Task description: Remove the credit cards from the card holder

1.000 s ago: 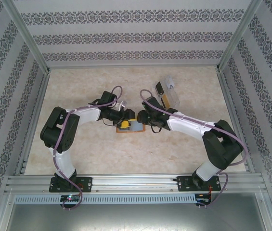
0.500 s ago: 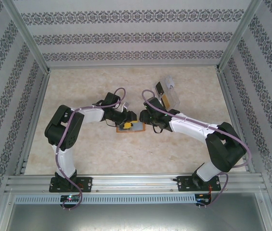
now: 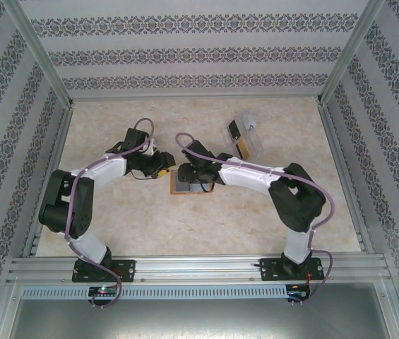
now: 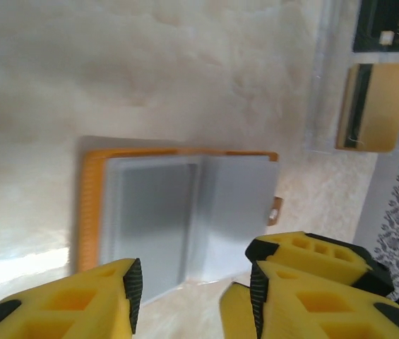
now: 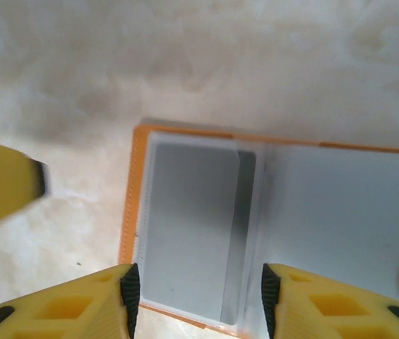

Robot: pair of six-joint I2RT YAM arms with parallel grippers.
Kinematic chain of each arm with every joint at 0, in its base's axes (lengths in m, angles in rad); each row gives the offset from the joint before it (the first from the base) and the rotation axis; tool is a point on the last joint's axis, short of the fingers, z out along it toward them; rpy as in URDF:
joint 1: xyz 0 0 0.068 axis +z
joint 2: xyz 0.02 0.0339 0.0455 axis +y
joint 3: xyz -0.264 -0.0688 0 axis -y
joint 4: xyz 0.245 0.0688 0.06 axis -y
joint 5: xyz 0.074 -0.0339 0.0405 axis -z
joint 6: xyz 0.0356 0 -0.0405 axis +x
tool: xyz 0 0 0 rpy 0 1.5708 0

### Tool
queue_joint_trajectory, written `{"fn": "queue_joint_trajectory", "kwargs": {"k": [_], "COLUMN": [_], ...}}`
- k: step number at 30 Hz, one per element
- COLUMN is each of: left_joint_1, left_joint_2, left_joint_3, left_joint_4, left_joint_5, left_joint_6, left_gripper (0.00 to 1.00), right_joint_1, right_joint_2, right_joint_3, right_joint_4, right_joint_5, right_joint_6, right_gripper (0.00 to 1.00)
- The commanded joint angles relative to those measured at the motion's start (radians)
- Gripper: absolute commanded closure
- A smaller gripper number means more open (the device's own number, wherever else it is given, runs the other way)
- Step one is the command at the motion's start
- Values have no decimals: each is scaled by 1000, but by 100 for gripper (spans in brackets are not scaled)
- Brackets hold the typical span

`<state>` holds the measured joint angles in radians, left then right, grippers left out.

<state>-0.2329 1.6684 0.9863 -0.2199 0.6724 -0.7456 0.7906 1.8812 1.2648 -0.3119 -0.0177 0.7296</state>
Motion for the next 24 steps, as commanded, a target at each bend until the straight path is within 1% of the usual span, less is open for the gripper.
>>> {"fn": "queue_joint_trajectory", "kwargs": {"k": [1, 4, 9, 13, 18, 24], "left_joint_1": [19, 22, 22, 22, 9, -36], "left_joint_2": [-18, -16, 7, 25, 50, 96], "left_joint_3": [-29, -38, -34, -28, -16, 14], "left_joint_4": [-64, -55, -46, -40, -35, -39], "left_joint_5": [-36, -29, 3, 49, 97, 123], "left_joint_6": [14, 6, 5, 6, 11, 19], "left_gripper": [50, 47, 47, 54, 60, 62], "right_joint_1": [7, 6, 4, 0, -14, -25], "right_joint_2": [64, 94, 141, 155, 158, 145], "right_joint_3": [56, 78, 113, 111, 81, 47], "right_joint_4": [-120, -146, -205, -226, -212, -178], "right_joint_5": [-23, -40, -21, 4, -4, -20], "right_joint_6": [5, 5, 2, 7, 19, 21], "right_gripper": [47, 47, 51, 59, 69, 71]}}
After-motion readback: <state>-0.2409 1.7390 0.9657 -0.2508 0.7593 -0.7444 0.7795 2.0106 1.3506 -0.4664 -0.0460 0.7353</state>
